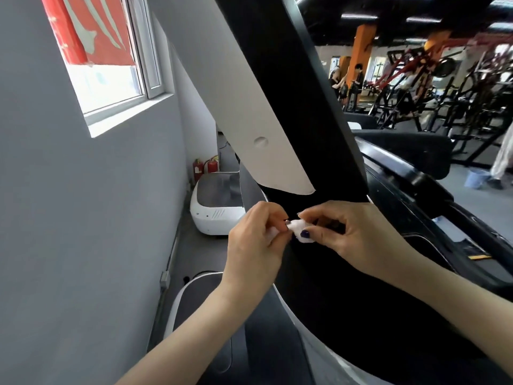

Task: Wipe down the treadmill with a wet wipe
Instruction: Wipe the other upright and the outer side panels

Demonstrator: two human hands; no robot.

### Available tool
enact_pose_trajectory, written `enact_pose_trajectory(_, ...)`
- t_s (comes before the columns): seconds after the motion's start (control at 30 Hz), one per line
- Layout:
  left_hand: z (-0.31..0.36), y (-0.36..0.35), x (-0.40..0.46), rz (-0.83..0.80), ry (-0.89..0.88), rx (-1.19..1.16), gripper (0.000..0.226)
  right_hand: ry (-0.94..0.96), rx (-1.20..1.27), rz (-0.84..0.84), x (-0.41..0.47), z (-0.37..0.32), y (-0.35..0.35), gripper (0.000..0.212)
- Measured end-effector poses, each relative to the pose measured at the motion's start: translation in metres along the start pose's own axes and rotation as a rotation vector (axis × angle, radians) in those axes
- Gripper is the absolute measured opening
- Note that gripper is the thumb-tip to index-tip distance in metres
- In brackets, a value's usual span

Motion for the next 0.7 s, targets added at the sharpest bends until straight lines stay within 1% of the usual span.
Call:
enact_pose_trajectory(0.07, 0.003, 0.001, 0.004, 0.024, 0.007, -0.032, 0.036, -0.043, 0.076, -0.005, -0.001, -0.002, -0.003, 0.022)
enact_pose_trajectory(0.13, 0.004, -0.002, 0.006, 0.010, -0.001, -0.077, 0.041, -0.079, 0.121, -0.005, -0.001, 0.001, -0.003, 0.018)
enact_pose_trajectory(0.2, 0.006, -0.007, 0.006, -0.018, -0.045, -0.094, 0.040, -0.106, 0.095, 0.035, -0.004, 0.007, 0.003, 0.013)
enact_pose_trajectory(0.23, 0.010, -0.006, 0.005, -0.014, -0.088, -0.078, 0.037, -0.080, 0.032, 0.088, -0.006, 0.006, 0.010, 0.013)
enact_pose_trajectory(0.27, 0.013, -0.003, 0.003, 0.004, -0.135, -0.046, 0.033, -0.004, -0.077, 0.174, -0.008, 0.002, 0.022, 0.013)
enact_pose_trajectory(0.33, 0.018, 0.005, 0.002, 0.054, -0.232, 0.020, 0.024, 0.223, -0.347, 0.355, -0.017, -0.013, 0.043, 0.012)
enact_pose_trajectory(0.37, 0.021, 0.007, 0.003, 0.069, -0.288, 0.041, 0.021, 0.339, -0.461, 0.420, -0.022, -0.021, 0.050, 0.010)
enact_pose_trajectory(0.43, 0.026, 0.008, 0.006, 0.075, -0.381, 0.073, 0.020, 0.552, -0.672, 0.489, -0.029, -0.036, 0.056, 0.015)
enact_pose_trajectory(0.47, 0.029, 0.007, 0.009, 0.069, -0.423, 0.091, 0.021, 0.651, -0.769, 0.506, -0.031, -0.043, 0.056, 0.017)
enact_pose_trajectory(0.53, 0.036, 0.007, 0.016, 0.063, -0.510, 0.141, 0.021, 0.799, -0.891, 0.515, -0.030, -0.054, 0.054, 0.013)
enact_pose_trajectory(0.63, 0.044, 0.010, 0.027, 0.074, -0.600, 0.218, 0.023, 0.908, -0.983, 0.476, -0.018, -0.056, 0.043, 0.007)
enact_pose_trajectory(0.7, 0.047, 0.010, 0.033, 0.077, -0.639, 0.269, 0.024, 0.943, -1.061, 0.435, -0.011, -0.048, 0.030, 0.008)
Point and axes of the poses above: each hand's wrist, its own x-axis towards the middle knuckle, its own y-axis out of the back of the hand, z = x × y, the point moved 10 cm from there along x, towards the middle knuckle, and after that the axes turned 3 degrees about x, right-handed, at the moved point
